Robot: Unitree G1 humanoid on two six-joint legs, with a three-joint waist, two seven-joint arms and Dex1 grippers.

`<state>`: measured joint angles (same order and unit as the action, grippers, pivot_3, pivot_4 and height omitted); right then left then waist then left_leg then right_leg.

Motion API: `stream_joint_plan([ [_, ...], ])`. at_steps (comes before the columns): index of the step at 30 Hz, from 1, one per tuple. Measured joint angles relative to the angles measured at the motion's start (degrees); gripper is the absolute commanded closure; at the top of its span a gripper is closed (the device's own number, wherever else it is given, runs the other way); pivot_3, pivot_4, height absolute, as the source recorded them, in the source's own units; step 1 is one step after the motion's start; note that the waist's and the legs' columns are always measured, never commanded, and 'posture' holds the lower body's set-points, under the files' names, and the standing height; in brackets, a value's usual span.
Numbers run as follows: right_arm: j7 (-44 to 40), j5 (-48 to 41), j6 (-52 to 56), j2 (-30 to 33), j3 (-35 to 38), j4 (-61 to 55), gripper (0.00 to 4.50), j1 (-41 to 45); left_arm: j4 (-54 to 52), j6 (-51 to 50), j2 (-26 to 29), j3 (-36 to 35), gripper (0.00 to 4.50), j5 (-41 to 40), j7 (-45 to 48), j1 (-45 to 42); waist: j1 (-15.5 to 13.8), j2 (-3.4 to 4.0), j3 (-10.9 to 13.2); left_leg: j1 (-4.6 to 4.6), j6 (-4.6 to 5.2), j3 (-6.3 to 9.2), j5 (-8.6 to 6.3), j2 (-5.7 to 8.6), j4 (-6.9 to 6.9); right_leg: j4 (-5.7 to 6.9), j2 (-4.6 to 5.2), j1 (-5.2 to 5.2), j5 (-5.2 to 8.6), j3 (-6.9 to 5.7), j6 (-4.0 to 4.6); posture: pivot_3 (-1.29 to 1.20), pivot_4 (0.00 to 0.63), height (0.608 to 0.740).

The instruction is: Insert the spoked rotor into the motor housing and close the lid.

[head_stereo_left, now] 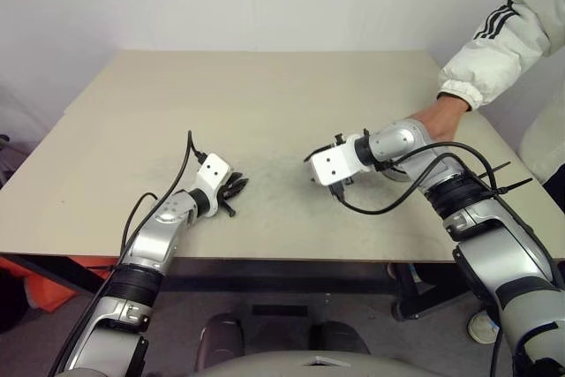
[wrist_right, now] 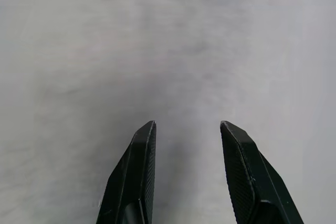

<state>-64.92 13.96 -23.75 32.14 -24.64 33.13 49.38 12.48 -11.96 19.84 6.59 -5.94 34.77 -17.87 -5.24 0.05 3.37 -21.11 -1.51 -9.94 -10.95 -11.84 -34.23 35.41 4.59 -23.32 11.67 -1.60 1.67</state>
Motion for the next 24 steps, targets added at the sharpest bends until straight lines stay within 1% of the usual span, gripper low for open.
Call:
stream_joint_plan([
  [2, 1.23, -1.46, 3.78, -1.42, 1.69, -0.32, 2.37, -1.39, 0.00, 0.00, -0.01, 0.02, 3.50, 0.01, 0.00, 0.00, 0.00, 0.00, 0.00, -0.01, 0.00, 0.00, 0.00, 0.00, 0.01, 0.00, 0.00, -0.01, 0.00, 0.01, 0.00, 0.00, 0.000, 0.740],
  [3, 2.42, -2.84, 7.45, -2.93, 3.25, -0.76, 2.37, -2.64, 0.00, 0.00, 0.00, 0.02, 3.50, 0.02, 0.01, 0.00, 0.00, 0.00, 0.00, 0.00, 0.00, 0.00, 0.00, 0.00, 0.02, -0.01, 0.00, 0.00, 0.00, 0.01, 0.00, 0.00, 0.000, 0.740],
  [6, 8.82, -8.04, 20.71, -9.65, 8.96, -2.89, 2.37, -5.27, 0.02, 0.00, -0.08, 0.13, 3.50, 0.03, 0.06, -0.03, 0.33, 0.06, 0.05, 0.00, -0.06, 0.00, 0.03, 0.00, 0.05, 0.02, -0.03, -0.07, 0.00, 0.05, 0.00, 0.00, 0.000, 0.740],
  [10, 15.74, -11.06, 32.26, -12.27, 13.89, -6.10, 2.37, -6.06, 0.02, 0.00, 0.01, 0.21, 3.50, 0.05, 0.22, -0.03, 0.19, 0.07, 0.06, 0.00, -0.09, 0.00, 0.05, 0.03, 0.06, -0.01, -0.01, -0.05, 0.00, 0.05, 0.00, 0.00, 0.000, 0.740],
  [12, 18.22, -11.63, 35.19, -12.90, 15.12, -8.23, 2.37, -7.42, 0.06, 0.00, 0.01, 0.21, 3.50, 0.07, 0.34, -0.04, 0.05, 0.07, 0.06, 0.00, -0.10, 0.00, 0.05, 0.03, 0.10, -0.04, 0.00, -0.04, 0.00, 0.05, -0.01, 0.00, 0.000, 0.740],
  [18, 21.56, -13.25, 41.68, -14.75, 15.69, -13.54, 2.37, -11.68, 0.11, 0.01, -0.01, 0.23, 3.50, 0.37, 0.71, -0.07, -0.02, 0.09, 0.08, 0.01, -0.15, 0.00, 0.08, 0.02, 0.19, -0.06, -0.02, -0.09, 0.01, 0.05, -0.02, 0.00, 0.000, 0.740],
  [24, 25.09, -14.94, 45.66, -14.93, 17.83, -17.19, 2.37, -12.88, 0.11, 0.02, -0.05, 0.22, 3.50, 0.53, 0.72, -0.07, -0.03, 0.10, 0.08, 0.03, -0.17, 0.00, 0.09, 0.02, 0.21, -0.06, -0.02, -0.08, 0.02, 0.06, -0.04, 0.00, 0.000, 0.740],
])
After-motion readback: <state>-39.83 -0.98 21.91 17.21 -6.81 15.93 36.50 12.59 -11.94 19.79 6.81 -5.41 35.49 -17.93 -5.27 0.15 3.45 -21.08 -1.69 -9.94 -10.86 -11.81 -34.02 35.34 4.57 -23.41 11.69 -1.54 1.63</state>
